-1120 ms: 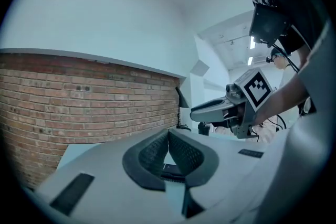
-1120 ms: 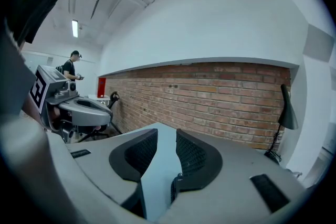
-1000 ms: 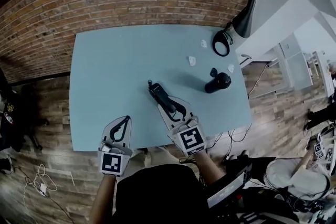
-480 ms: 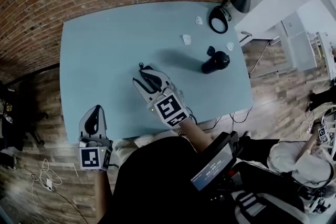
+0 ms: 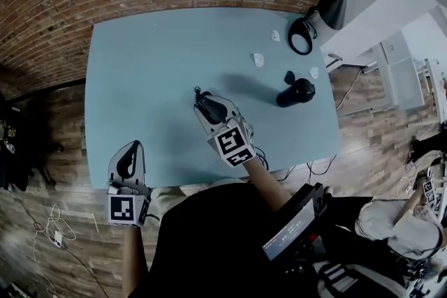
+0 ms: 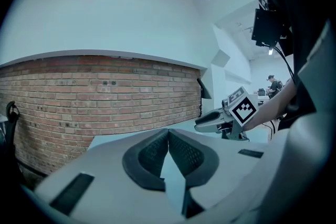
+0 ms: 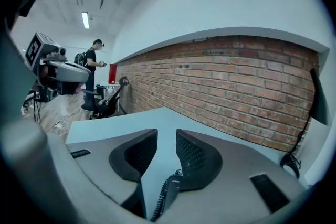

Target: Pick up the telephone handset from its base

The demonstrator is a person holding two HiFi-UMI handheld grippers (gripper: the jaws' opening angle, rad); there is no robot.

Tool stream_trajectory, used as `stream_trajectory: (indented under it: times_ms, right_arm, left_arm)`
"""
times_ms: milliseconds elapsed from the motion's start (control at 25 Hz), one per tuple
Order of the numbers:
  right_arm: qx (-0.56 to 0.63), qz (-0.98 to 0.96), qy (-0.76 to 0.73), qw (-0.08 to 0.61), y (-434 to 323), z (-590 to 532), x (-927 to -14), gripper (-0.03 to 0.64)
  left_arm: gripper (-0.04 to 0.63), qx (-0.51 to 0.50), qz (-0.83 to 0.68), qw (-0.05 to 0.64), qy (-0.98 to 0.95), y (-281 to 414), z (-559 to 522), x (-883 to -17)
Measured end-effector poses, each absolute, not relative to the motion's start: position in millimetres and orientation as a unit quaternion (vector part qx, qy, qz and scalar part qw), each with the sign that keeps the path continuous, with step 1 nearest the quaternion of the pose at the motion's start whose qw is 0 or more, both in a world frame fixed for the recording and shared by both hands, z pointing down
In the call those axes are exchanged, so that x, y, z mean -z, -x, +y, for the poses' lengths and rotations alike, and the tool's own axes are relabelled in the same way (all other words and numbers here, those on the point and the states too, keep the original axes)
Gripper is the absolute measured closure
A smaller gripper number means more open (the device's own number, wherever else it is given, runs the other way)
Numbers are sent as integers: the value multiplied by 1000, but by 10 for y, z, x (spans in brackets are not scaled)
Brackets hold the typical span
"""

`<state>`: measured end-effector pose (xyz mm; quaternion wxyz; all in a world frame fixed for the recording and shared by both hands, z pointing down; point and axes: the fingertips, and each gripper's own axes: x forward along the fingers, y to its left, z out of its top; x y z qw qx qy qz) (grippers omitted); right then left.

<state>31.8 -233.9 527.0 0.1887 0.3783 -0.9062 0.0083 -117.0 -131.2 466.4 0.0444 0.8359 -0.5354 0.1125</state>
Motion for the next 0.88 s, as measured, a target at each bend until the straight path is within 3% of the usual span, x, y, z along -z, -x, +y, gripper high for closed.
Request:
stream_trajectory:
  times_ms: [560, 880]
  right_arm:
    - [-47, -877, -395, 271, -734, -2483, -6234, 479]
    - [-96, -864, -386, 310, -809, -2403, -6731, 398]
  left_arm:
    - [584, -140, -538, 84, -827, 1052, -1189, -4871]
    - [584, -154, -542, 84, -822, 1085, -1227, -4865]
